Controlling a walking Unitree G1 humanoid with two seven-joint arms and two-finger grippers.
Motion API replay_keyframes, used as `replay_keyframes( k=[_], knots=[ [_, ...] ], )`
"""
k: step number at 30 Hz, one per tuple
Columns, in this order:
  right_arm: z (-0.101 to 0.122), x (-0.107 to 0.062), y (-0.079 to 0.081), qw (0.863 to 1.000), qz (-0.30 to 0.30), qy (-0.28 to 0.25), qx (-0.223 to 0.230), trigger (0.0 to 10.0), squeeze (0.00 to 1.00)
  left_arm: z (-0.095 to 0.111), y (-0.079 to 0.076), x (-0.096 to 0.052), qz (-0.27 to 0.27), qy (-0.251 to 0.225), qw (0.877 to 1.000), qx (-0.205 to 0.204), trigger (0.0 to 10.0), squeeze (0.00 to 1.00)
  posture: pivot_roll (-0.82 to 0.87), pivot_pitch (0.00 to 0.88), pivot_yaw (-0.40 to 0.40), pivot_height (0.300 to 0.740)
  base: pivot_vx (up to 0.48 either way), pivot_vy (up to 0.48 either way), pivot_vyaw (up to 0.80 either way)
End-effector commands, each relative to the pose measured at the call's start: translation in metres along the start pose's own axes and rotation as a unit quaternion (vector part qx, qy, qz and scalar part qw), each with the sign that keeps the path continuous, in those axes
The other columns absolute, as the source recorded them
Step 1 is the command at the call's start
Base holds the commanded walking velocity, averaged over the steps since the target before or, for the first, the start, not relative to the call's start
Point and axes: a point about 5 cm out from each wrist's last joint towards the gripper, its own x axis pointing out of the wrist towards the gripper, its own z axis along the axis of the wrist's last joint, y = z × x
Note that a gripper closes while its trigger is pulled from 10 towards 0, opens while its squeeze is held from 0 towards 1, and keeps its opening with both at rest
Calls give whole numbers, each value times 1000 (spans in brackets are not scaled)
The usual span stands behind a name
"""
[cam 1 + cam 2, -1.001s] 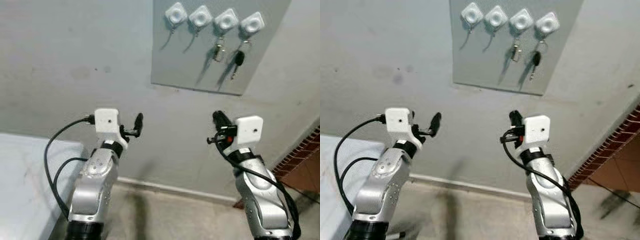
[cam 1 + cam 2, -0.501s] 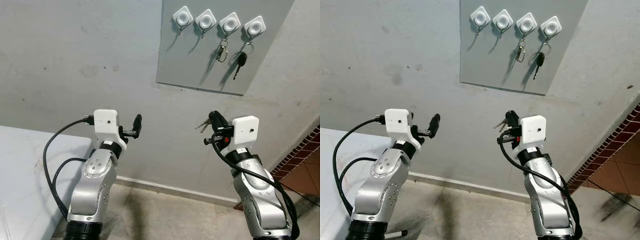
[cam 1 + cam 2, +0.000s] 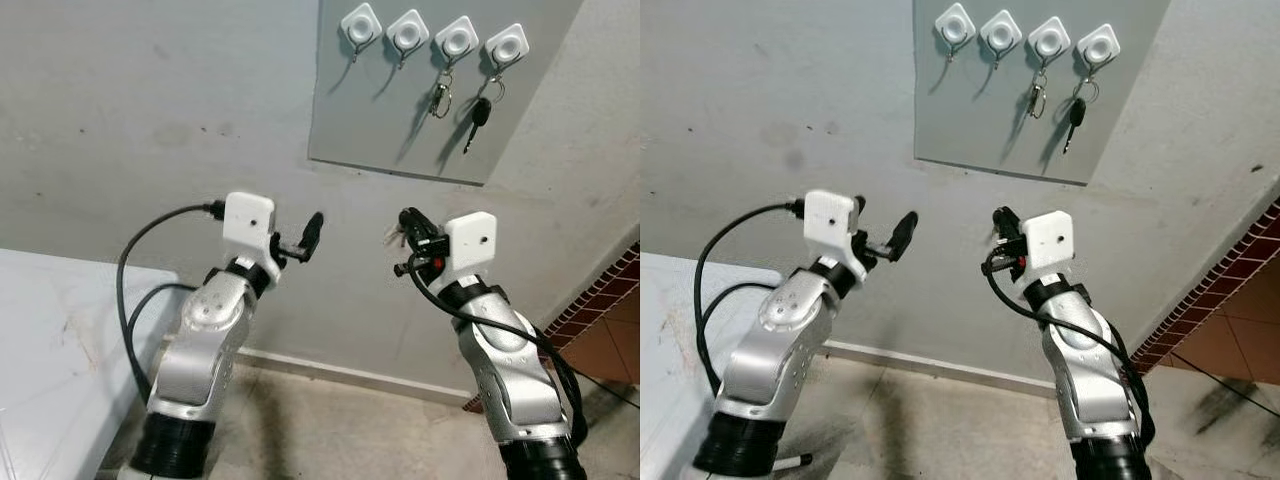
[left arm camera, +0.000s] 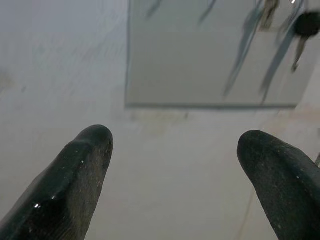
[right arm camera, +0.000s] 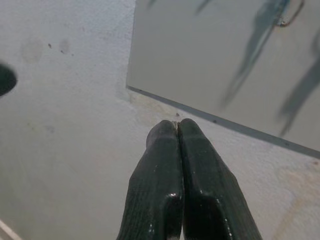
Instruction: Hang keys on a hook
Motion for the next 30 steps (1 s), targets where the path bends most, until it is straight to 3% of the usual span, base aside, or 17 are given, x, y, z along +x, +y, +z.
replay_keyframes(
  k=[1,8,16,30],
  knots=[
    [2,4,0,1000,10,-5,-10,10000,0,3,-3,4,-9,-4,1000,5,10000,0,23,75,-50,732,0,0,0],
    [11,31,4,999,45,-27,-12,10000,0,12,-7,16,-25,-18,999,12,10000,0,27,84,-50,732,0,0,0],
    [38,61,11,994,72,-77,1,10000,0,17,-11,24,-37,-28,999,13,10000,0,28,84,-46,732,0,0,0],
    [77,82,9,983,79,-155,51,10000,0,32,-14,32,-56,-54,997,22,10000,0,27,73,-43,732,0,0,0]
  ],
)
